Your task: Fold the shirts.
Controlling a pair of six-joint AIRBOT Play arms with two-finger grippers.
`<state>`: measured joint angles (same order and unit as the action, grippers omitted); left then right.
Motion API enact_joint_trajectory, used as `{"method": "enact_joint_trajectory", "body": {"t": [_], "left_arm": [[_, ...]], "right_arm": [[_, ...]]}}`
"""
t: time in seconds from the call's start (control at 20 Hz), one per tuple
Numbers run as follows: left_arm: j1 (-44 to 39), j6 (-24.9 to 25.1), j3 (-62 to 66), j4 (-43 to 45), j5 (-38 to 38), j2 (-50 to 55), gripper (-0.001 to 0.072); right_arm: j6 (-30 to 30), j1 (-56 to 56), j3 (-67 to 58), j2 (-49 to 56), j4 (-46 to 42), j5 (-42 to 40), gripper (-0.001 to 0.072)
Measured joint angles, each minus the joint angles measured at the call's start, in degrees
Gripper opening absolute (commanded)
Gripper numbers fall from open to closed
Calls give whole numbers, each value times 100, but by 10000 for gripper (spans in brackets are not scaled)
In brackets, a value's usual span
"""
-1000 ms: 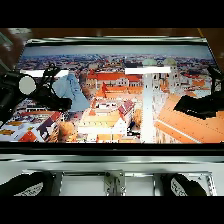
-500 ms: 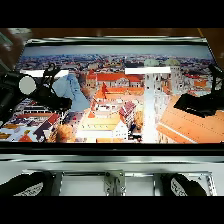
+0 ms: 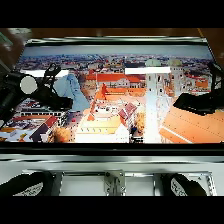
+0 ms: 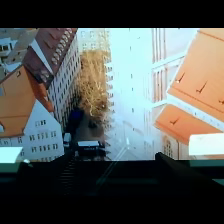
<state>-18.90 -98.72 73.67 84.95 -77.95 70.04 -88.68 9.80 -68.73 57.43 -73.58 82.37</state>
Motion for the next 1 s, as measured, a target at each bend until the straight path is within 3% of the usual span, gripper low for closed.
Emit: {"method": "enact_joint_trajectory", "body": {"t": [0.05, 0.1, 0.15, 0.3, 0.6, 1.0], "left_arm": [[0, 0, 0, -4, 0, 2, 289], [0, 0, 0, -2, 4, 4, 446], [0, 0, 0, 7, 74, 11, 720], [162, -13, 50, 256, 542, 155, 720], [1598, 42, 1259, 592, 1010, 1703, 720], [2328, 470, 2441, -457, 1252, 3744, 706]], "right_arm": [[33, 0, 0, 0, 4, -68, 635], [46, 0, 0, 0, 4, -153, 635], [68, 0, -2, 0, 4, -284, 635], [90, 0, 0, 0, 15, -678, 635], [103, 0, 0, 0, 184, -1001, 635], [101, 0, 0, 0, 337, -1141, 635]]}}
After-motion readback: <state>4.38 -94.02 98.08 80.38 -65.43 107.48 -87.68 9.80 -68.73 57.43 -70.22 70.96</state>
